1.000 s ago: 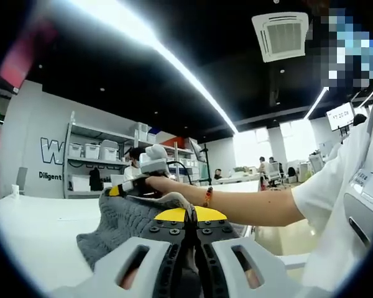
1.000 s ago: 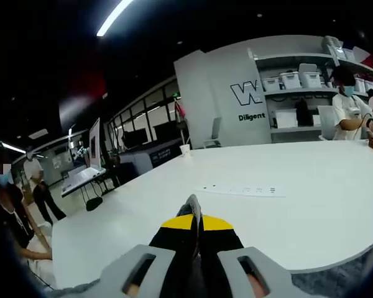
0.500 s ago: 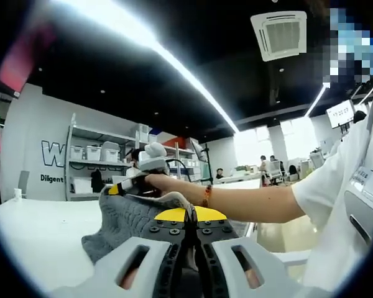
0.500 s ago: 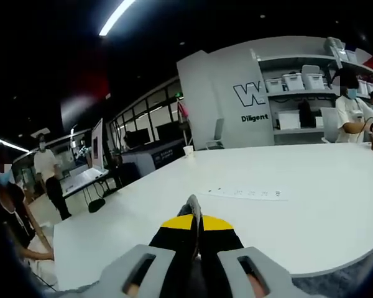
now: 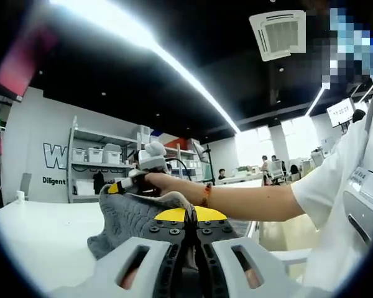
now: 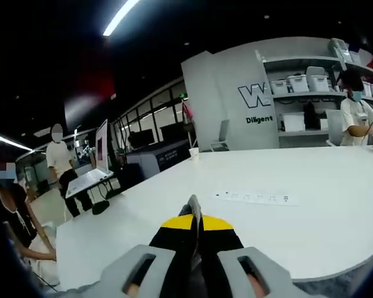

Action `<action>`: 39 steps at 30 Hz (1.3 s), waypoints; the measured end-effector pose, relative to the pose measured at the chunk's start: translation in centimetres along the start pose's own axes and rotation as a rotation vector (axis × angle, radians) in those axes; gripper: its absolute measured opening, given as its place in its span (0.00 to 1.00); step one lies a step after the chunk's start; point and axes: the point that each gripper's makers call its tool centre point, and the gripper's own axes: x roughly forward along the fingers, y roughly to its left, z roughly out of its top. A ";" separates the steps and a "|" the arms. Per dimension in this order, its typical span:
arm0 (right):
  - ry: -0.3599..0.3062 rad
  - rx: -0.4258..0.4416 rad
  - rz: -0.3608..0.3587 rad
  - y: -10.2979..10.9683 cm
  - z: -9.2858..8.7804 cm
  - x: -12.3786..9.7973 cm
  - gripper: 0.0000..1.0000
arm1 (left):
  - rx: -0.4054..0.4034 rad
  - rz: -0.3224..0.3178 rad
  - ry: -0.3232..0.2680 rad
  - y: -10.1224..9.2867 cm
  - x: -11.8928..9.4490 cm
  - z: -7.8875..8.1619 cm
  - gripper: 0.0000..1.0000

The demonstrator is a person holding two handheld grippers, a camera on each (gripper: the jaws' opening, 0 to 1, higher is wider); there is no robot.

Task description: Open the folded towel by lifting each exposed corner and separating the folded layers until the towel lies flat within the target outline without major curled edges

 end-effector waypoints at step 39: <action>-0.032 0.023 0.053 2.9 1.5 0.9 0.00 | -0.021 0.034 -0.039 1.4 -2.6 1.6 0.00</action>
